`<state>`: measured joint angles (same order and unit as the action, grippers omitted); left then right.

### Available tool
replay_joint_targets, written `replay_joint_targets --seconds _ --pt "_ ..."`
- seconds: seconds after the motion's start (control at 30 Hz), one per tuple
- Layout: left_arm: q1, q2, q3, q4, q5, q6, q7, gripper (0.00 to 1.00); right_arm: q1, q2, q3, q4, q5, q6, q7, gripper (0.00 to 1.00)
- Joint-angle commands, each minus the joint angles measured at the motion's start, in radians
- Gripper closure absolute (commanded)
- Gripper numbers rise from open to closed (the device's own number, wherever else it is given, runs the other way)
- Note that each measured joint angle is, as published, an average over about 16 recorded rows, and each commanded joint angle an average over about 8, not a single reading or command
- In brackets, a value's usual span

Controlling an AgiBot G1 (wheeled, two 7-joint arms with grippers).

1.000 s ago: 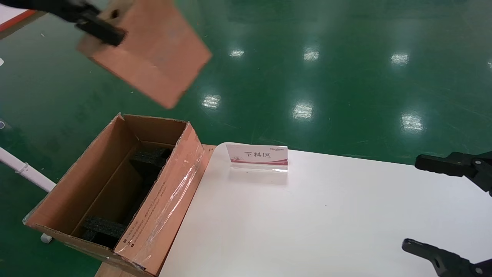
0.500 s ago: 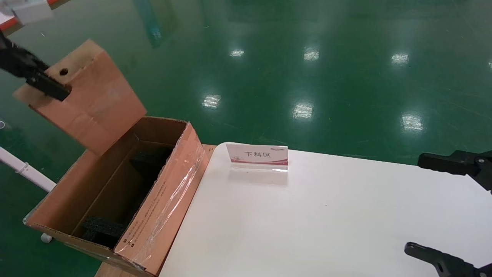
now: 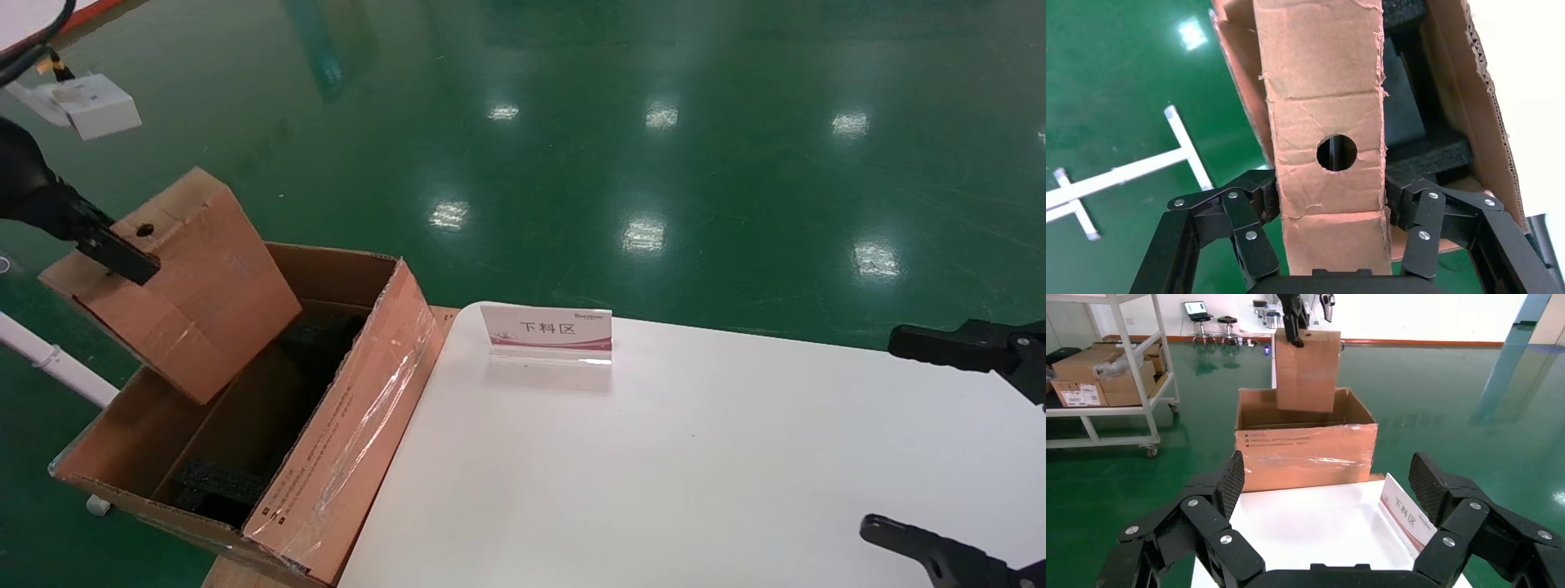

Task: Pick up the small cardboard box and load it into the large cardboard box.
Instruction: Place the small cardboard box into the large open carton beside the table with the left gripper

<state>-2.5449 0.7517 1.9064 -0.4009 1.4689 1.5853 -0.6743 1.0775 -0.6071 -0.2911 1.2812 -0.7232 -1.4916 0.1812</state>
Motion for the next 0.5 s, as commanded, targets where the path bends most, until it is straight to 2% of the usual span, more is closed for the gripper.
replay_joint_targets --seconds 0.03,0.5 --pt "0.010 -0.005 0.014 -0.004 -0.012 -0.002 -0.015 1.00 0.000 0.000 0.000 0.000 0.000 0.000 0.000 0.00" --pt "0.077 -0.085 0.067 -0.184 -0.013 -0.064 -0.221 1.00 0.000 0.000 -0.001 0.000 0.001 0.000 0.000 0.00"
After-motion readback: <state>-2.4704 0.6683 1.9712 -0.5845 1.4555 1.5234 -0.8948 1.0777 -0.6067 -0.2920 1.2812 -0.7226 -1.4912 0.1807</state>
